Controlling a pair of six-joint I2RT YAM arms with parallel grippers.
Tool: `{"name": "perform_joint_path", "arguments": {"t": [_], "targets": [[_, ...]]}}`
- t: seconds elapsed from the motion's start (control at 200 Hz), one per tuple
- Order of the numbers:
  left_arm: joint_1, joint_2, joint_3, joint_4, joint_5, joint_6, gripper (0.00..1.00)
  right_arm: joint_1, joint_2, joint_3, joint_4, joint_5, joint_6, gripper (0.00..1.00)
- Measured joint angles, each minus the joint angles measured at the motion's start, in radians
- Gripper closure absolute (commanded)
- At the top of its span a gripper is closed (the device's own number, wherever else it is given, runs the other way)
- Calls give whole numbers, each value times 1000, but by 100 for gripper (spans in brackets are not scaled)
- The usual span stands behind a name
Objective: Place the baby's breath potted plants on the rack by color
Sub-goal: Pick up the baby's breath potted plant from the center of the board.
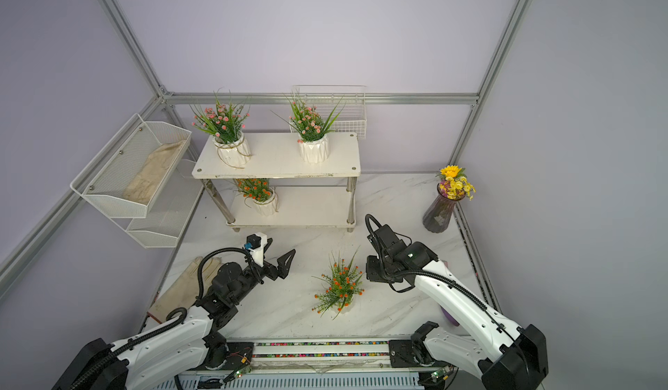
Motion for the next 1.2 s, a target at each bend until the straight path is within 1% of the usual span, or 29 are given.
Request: {"name": "perform_joint_path", "arguments": {"t": [0.15, 0.24, 0.38, 0.805, 1.2], "targets": [[-55, 42, -2, 5, 22, 1, 0, 25, 10, -106, 86, -72, 43, 76], [-82, 55, -16, 9, 23, 1, 0, 53, 18, -114, 128, -94, 61, 76], [-100, 61, -51, 16, 22, 0, 0, 77, 33, -116, 200, -126, 79, 76], [-119, 92, -54, 23, 11, 0, 0, 153, 82, -121, 301, -152, 117, 75], [-119, 103, -54, 29, -4, 0, 0, 173, 114, -147, 360, -156, 140, 75]]}}
